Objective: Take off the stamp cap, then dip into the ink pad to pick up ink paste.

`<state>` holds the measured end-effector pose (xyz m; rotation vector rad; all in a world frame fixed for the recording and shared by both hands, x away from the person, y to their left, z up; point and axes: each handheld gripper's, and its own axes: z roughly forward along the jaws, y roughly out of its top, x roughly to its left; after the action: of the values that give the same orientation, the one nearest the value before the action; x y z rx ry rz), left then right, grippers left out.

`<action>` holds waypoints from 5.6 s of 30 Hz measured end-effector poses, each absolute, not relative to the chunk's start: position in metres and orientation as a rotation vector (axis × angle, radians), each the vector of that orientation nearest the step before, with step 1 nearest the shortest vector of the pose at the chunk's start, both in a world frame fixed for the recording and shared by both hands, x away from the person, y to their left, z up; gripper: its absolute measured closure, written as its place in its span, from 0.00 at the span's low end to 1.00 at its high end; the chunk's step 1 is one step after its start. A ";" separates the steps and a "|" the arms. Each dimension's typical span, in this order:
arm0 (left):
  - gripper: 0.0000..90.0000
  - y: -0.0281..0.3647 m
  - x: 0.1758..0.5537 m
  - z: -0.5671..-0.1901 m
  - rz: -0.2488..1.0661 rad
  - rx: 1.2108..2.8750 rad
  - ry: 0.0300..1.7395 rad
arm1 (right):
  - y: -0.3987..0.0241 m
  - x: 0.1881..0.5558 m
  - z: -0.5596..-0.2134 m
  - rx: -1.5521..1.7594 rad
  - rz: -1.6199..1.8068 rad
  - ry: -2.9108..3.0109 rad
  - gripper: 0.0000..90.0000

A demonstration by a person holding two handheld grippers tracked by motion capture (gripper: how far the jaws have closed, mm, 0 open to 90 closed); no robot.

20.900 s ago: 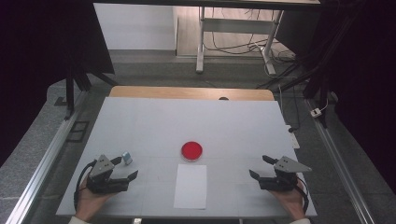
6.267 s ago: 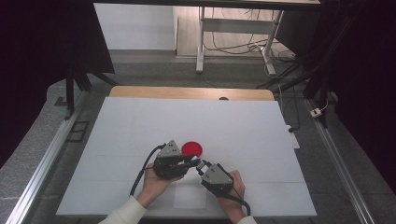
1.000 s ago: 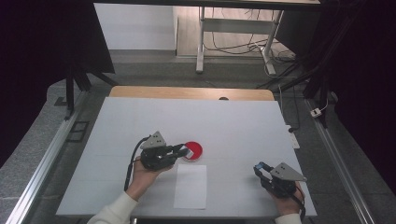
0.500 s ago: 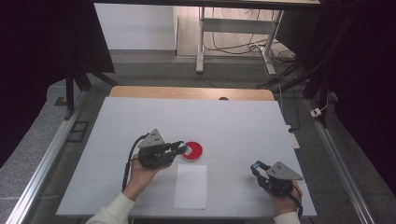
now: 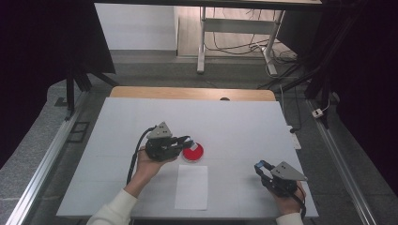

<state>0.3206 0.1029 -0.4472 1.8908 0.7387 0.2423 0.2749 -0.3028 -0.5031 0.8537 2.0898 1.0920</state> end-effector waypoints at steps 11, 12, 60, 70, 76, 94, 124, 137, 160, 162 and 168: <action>0.84 0.106 0.339 -0.455 0.249 1.903 0.778 | -0.306 0.275 -0.503 0.860 1.100 2.072 0.73; 0.84 0.106 0.340 -0.456 0.251 1.904 0.783 | -0.306 0.274 -0.502 0.858 1.092 2.075 0.73; 0.84 0.076 0.373 -0.484 0.287 2.167 0.837 | -0.302 0.274 -0.506 0.855 1.108 2.092 0.72; 0.84 0.076 0.373 -0.486 0.280 2.203 0.842 | -0.300 0.273 -0.505 0.847 1.111 2.094 0.72; 0.84 0.075 0.374 -0.486 0.278 2.215 0.838 | -0.300 0.273 -0.505 0.845 1.112 2.094 0.72; 0.84 0.072 0.377 -0.491 0.282 2.227 0.850 | -0.300 0.273 -0.505 0.842 1.117 2.091 0.72; 0.84 0.060 0.371 -0.493 0.373 2.298 0.828 | -0.297 0.273 -0.506 0.833 1.107 2.099 0.72; 0.84 0.064 0.372 -0.494 0.340 2.282 0.843 | -0.297 0.274 -0.506 0.832 1.110 2.103 0.72; 0.84 0.063 0.362 -0.461 0.347 2.234 0.768 | -0.297 0.274 -0.506 0.827 1.109 2.104 0.72; 0.84 0.063 0.361 -0.461 0.341 2.235 0.769 | -0.297 0.275 -0.506 0.827 1.110 2.104 0.72; 0.84 0.062 0.361 -0.467 0.311 2.241 0.765 | -0.297 0.275 -0.506 0.829 1.106 2.105 0.72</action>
<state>0.3609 0.0618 -0.4666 2.2414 0.7647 0.3110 0.2748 -0.2971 -0.5057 0.8292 2.1048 1.1063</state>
